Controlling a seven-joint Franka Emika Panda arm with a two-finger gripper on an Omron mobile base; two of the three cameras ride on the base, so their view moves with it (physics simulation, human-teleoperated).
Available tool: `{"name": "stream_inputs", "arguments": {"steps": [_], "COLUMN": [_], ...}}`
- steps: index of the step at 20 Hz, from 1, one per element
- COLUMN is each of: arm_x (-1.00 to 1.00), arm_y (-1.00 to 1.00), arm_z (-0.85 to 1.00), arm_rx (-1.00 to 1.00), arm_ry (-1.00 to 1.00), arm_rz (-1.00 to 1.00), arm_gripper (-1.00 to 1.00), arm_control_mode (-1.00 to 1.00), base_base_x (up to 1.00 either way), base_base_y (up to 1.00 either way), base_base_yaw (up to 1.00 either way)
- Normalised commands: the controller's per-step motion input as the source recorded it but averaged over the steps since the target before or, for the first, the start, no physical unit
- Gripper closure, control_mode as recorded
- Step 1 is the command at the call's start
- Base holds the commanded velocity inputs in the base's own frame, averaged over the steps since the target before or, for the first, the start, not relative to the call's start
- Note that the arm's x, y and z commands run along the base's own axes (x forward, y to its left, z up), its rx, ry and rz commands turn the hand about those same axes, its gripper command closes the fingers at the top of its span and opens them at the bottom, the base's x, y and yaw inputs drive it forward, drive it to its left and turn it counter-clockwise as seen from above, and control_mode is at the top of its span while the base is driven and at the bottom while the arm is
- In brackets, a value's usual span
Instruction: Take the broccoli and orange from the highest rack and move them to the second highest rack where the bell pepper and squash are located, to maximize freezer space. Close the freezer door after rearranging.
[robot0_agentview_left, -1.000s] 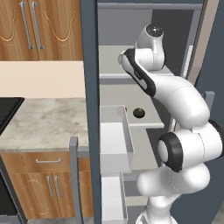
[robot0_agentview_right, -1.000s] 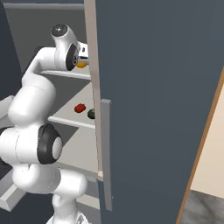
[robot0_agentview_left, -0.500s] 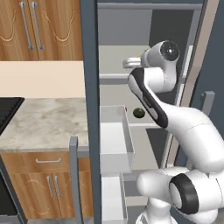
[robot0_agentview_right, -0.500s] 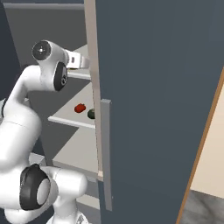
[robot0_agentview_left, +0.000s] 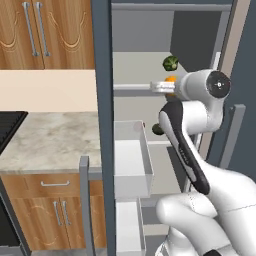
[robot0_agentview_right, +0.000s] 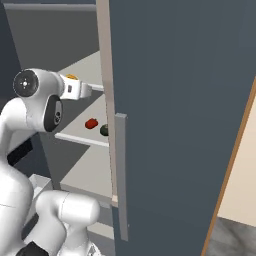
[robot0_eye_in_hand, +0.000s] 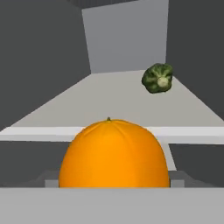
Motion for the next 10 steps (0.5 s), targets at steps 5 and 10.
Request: {"name": "stream_inputs", "arguments": {"steps": [5, 10], "arm_x": [-0.91, -0.53], "arm_y": [0.00, -0.01], "arm_z": [-0.35, -0.78], "arm_rx": [0.00, 0.00], "arm_ry": [0.12, 0.01], "arm_rz": [0.00, 0.00], "arm_gripper": [1.00, 1.00], "arm_control_mode": [-1.00, -1.00], "base_base_x": [0.00, 0.00], "base_base_y": [0.00, 0.00], "base_base_yaw": [0.00, 0.00]}}
